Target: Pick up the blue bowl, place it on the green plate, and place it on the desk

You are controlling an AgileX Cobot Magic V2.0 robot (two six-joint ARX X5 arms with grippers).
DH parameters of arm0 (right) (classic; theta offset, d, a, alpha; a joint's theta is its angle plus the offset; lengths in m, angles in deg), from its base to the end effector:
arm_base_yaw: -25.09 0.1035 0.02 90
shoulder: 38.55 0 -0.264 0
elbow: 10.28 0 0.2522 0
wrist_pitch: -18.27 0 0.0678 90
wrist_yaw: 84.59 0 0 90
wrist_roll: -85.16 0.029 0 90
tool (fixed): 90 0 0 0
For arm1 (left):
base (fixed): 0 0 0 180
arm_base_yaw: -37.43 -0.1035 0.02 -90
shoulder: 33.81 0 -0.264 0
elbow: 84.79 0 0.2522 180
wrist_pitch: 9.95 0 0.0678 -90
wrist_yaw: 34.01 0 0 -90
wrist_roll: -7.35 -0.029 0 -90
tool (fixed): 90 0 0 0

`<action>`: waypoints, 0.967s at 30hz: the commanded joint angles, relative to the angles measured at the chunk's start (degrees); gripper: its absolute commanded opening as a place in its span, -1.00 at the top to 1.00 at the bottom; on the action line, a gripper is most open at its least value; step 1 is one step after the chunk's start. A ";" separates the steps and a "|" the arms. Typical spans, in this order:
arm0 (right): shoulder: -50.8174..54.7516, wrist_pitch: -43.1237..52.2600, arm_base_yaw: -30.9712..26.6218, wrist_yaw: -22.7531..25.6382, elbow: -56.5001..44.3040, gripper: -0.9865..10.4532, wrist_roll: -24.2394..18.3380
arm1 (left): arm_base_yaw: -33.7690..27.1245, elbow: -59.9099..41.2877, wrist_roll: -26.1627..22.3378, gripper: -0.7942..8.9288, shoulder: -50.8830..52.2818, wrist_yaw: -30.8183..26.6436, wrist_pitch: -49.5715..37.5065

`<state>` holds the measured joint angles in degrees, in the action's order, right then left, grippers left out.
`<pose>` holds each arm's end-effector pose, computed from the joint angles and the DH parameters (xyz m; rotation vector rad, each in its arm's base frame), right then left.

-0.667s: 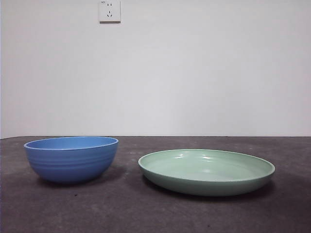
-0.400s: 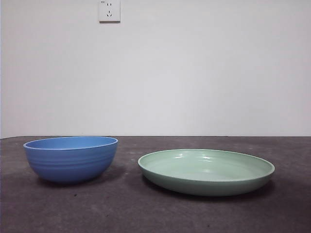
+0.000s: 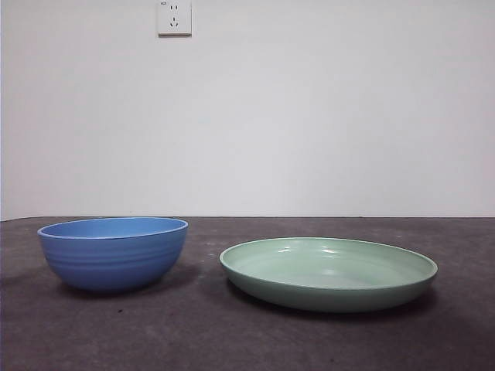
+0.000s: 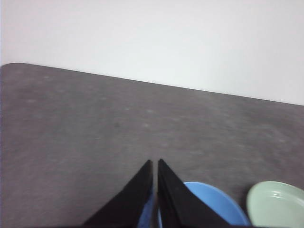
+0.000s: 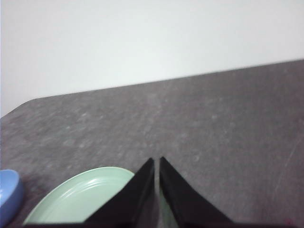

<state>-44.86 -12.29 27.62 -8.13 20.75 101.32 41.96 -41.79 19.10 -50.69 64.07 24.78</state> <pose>0.0818 0.0104 0.2282 0.2898 0.1407 0.2641 0.0886 -0.0111 0.2767 -0.2085 0.1725 -0.2035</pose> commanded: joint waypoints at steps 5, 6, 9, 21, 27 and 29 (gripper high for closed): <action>-9.18 -6.43 0.02 -3.54 14.60 0.81 0.61 | 0.00 15.52 0.33 0.80 -13.70 13.00 7.26; -10.75 -7.30 0.02 -4.79 16.48 0.81 0.13 | 0.00 17.42 0.31 0.80 -15.47 15.10 8.24; -16.79 -11.47 0.04 -10.82 22.97 0.81 -0.70 | 0.02 23.10 0.31 0.80 -20.87 21.68 10.29; -36.22 -24.70 0.09 -22.77 37.59 0.80 -7.04 | 3.21 32.20 -5.53 0.78 -31.95 26.88 13.46; -38.38 -24.85 0.09 -22.34 37.57 0.80 -7.06 | 3.78 32.17 -5.49 0.78 -34.64 26.86 15.78; -38.56 -24.98 0.09 -22.05 37.57 0.80 -7.06 | 3.78 32.17 -5.49 0.78 -35.15 26.86 15.91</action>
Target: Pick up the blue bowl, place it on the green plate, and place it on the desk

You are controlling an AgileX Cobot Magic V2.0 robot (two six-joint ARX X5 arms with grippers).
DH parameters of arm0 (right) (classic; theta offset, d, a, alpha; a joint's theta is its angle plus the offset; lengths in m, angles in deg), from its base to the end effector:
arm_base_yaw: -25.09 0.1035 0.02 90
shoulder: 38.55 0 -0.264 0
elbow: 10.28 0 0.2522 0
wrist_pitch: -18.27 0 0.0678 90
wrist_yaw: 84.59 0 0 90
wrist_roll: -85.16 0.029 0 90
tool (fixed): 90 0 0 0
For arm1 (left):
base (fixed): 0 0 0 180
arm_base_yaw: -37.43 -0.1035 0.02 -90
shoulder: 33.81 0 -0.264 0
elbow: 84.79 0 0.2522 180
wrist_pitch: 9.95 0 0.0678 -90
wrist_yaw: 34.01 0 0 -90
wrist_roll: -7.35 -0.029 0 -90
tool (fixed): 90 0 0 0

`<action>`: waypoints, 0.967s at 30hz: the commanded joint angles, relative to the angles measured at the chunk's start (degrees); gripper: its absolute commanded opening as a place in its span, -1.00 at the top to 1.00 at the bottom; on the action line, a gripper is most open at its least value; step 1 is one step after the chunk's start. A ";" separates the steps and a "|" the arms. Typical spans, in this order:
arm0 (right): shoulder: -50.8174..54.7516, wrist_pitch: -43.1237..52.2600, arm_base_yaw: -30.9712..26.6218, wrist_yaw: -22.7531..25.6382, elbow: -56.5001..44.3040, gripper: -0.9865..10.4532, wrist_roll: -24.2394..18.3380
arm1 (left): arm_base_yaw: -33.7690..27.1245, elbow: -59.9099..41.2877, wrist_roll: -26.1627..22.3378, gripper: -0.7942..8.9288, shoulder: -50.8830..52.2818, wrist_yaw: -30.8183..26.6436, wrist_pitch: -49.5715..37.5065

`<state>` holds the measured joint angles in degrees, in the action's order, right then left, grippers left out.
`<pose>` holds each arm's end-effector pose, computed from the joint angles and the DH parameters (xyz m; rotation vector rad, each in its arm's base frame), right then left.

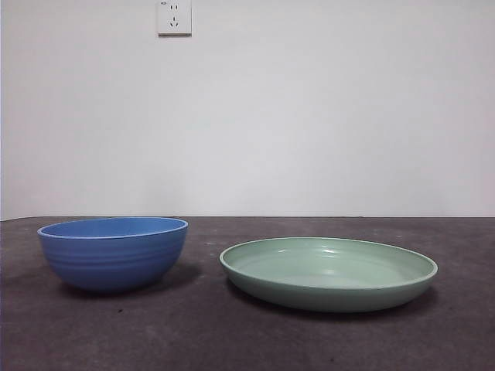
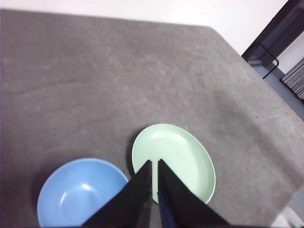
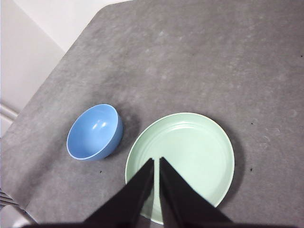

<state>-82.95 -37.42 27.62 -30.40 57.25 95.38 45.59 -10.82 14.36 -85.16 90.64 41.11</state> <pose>0.1394 0.0231 0.3381 0.3331 0.6126 0.6011 0.1645 -0.0402 0.3630 -0.2306 0.5392 -0.7011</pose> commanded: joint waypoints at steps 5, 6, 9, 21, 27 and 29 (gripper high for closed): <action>-0.44 -0.09 0.13 0.24 1.07 0.56 -1.11 | 0.17 1.20 -0.74 0.37 -1.51 0.28 0.68; -0.44 -0.17 0.13 0.24 1.07 0.41 -1.11 | 0.15 1.20 -0.74 0.19 -1.53 0.28 1.03; -0.46 -0.35 0.13 0.24 1.07 -0.07 -1.09 | 0.15 1.20 -0.74 -0.30 -1.57 0.28 2.34; -0.44 -0.94 0.13 -0.46 1.07 -0.24 0.13 | 0.15 1.16 -3.23 -0.39 -2.58 -0.37 6.29; -0.44 -2.89 0.15 -0.44 1.07 -0.24 0.24 | 0.15 1.14 -3.30 -0.39 -7.54 -0.81 9.29; -0.44 -3.50 0.13 -0.42 1.07 -0.24 0.22 | 0.15 1.11 -3.34 -0.38 -10.08 -1.03 9.90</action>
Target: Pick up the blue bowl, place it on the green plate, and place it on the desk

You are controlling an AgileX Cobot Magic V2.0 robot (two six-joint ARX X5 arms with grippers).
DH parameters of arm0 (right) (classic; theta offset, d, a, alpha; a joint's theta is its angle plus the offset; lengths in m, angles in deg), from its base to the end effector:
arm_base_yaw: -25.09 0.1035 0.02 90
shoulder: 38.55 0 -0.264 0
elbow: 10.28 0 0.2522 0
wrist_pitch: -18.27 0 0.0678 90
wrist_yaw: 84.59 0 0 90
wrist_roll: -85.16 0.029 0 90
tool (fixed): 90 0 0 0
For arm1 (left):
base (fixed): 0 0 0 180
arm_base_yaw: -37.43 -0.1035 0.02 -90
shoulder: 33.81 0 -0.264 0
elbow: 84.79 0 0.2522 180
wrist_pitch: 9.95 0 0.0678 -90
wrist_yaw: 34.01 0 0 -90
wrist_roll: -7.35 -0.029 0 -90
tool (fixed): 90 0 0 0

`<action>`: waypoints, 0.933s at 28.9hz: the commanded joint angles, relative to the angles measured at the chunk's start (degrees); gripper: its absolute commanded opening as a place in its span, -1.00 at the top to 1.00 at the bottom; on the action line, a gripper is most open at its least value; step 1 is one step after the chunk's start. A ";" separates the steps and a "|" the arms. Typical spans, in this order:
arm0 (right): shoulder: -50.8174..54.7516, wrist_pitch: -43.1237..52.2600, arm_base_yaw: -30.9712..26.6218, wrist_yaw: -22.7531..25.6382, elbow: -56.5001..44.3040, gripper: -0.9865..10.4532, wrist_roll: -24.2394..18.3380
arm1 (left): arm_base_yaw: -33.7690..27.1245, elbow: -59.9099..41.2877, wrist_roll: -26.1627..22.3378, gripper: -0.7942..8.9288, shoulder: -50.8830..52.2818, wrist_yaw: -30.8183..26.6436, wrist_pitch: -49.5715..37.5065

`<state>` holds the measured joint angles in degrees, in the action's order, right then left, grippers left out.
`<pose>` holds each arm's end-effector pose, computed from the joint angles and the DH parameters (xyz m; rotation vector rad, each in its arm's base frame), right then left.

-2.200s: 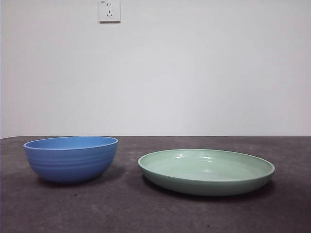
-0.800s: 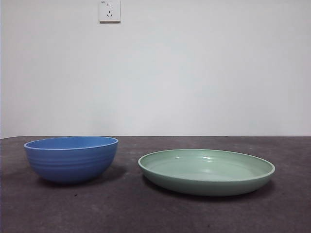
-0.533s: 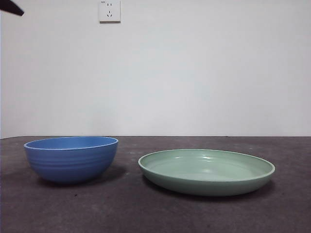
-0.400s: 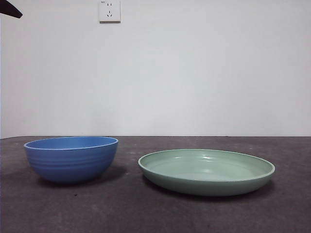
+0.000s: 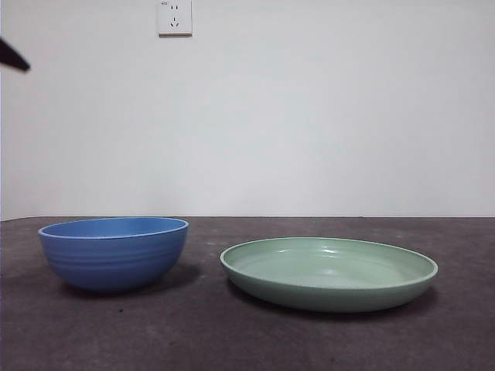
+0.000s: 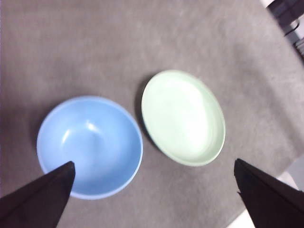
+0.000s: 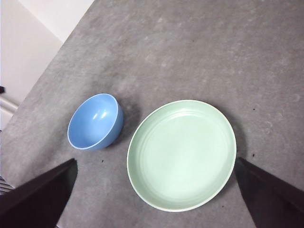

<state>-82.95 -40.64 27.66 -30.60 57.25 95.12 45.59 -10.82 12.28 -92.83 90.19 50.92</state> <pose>0.1364 0.0232 0.3339 0.3451 0.6660 0.5980 0.1874 -0.0433 0.3290 -0.2624 0.8288 -0.6647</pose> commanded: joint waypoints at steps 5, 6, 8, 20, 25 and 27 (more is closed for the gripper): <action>-0.44 -0.59 0.11 -0.24 1.07 -0.24 0.50 | 0.17 1.11 -1.25 -0.38 -9.84 -6.03 -0.04; -0.44 -0.59 0.11 -0.22 1.07 -0.24 0.50 | 0.17 1.11 -1.25 -0.38 -11.23 -7.45 -0.07; -0.44 -0.70 0.11 -0.24 1.07 -0.24 0.50 | 0.15 1.11 -1.18 -0.37 -14.60 -10.56 -0.17; -0.44 -0.85 1.11 -0.17 1.07 -0.24 0.13 | 0.68 1.11 0.46 -0.37 -30.86 -12.79 -3.41; -0.44 -0.83 1.11 0.00 1.07 -0.24 -0.22 | 1.88 1.11 2.23 -0.11 -36.46 -12.79 -6.32; -0.44 -0.79 1.11 0.00 1.07 -0.24 -0.37 | 2.27 1.11 3.15 -0.08 -37.42 -12.81 -7.50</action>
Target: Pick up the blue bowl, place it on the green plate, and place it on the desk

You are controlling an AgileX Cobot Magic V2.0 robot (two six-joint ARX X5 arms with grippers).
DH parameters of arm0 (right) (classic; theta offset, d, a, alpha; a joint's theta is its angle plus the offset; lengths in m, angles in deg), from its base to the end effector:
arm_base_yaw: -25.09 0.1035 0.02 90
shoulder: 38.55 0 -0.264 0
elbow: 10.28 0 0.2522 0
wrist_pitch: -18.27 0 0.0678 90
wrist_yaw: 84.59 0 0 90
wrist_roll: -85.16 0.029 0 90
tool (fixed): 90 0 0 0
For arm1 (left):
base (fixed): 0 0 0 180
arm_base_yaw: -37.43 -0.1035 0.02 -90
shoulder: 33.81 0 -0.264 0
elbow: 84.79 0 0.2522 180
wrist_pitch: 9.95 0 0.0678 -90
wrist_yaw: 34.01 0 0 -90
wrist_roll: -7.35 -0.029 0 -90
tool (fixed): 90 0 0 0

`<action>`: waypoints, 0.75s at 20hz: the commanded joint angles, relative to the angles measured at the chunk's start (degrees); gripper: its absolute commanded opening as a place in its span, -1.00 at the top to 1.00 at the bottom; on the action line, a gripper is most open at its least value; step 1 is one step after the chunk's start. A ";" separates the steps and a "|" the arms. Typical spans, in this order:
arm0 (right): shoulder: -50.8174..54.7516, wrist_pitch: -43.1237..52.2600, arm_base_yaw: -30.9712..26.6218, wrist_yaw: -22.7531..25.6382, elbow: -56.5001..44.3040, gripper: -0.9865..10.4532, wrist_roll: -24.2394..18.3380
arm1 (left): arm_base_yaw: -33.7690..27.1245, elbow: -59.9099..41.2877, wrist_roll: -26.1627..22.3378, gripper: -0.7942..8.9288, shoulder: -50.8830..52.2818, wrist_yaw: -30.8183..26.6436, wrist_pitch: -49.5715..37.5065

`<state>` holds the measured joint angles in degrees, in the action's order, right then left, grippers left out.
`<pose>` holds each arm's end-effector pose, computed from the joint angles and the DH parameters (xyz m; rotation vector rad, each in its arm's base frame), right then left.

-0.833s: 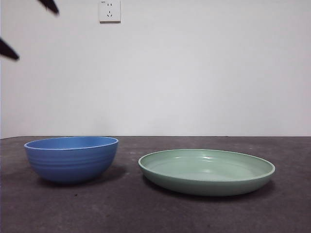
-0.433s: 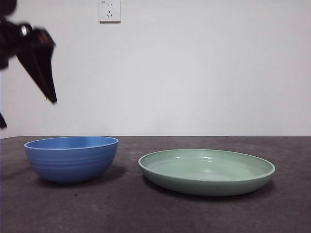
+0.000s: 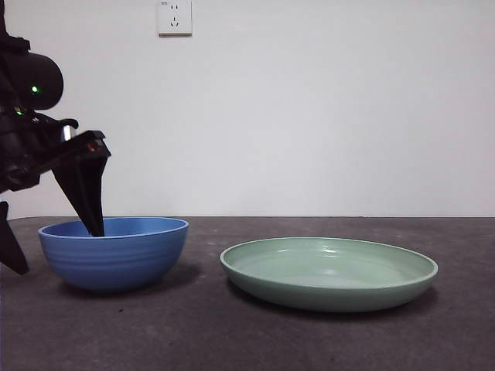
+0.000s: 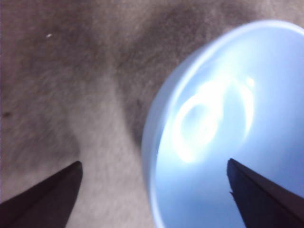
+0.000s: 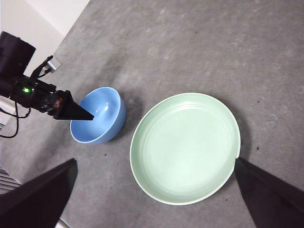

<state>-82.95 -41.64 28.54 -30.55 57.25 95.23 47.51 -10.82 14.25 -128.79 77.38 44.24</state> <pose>0.1351 0.0252 0.3326 0.3465 0.6868 0.6084 0.2960 -0.0634 0.1844 -0.2308 1.3489 -0.3877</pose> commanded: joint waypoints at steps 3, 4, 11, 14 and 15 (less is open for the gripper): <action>-0.44 0.24 0.24 -0.02 1.07 -0.24 -0.48 | 0.79 1.11 2.23 0.40 -1.99 -0.02 -1.75; -0.44 0.24 0.24 -0.02 1.07 -0.24 -0.50 | 0.87 1.11 2.43 0.53 -1.99 -0.04 -1.95; -0.48 0.39 0.24 0.00 1.07 -0.24 -1.11 | 1.73 1.29 4.81 0.82 -1.92 -0.37 -2.73; -0.48 0.42 0.24 0.00 1.07 -0.24 -1.14 | 4.63 2.91 6.36 0.82 -1.92 -5.44 -0.28; -0.48 0.46 0.24 0.04 1.07 -0.24 -1.16 | 5.79 4.00 6.45 0.82 -1.92 -7.04 0.90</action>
<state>-82.95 -41.58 28.54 -30.46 57.25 94.57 53.17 -8.18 20.17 -129.55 70.45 45.74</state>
